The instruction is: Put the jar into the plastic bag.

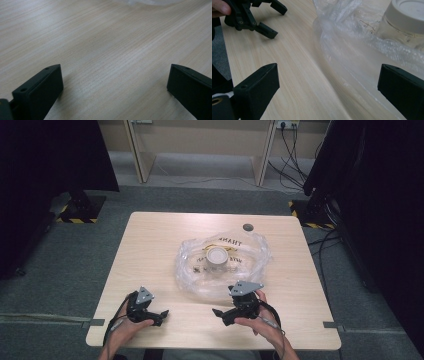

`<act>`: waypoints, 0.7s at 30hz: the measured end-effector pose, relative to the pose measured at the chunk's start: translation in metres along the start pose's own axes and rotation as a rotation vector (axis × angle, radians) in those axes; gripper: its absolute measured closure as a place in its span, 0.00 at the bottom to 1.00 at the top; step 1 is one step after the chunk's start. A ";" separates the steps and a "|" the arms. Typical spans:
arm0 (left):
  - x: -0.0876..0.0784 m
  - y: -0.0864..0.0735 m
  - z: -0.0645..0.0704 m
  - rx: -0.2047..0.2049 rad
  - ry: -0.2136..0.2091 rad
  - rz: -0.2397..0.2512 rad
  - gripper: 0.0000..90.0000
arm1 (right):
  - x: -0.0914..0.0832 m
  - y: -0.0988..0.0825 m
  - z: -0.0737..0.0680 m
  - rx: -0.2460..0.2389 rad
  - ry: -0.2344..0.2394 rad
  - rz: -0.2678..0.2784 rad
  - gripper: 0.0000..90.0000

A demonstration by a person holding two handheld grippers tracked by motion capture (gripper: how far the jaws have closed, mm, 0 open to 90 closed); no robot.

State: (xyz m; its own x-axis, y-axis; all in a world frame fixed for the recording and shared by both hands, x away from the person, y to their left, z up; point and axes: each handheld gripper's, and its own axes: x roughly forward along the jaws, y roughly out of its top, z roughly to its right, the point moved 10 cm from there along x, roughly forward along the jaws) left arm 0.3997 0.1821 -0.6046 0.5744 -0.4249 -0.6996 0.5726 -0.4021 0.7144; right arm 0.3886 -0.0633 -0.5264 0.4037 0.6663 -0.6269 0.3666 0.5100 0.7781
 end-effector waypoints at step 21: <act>0.000 0.000 0.000 -0.001 0.000 0.000 0.00 | -0.008 -0.028 0.008 0.058 -0.016 -0.021 0.05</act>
State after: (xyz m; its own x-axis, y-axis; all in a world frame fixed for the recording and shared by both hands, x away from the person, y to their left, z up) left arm 0.3997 0.1821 -0.6046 0.5747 -0.4250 -0.6994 0.5727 -0.4016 0.7146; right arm 0.3821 -0.0870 -0.5431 0.4082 0.6469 -0.6441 0.4228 0.4914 0.7615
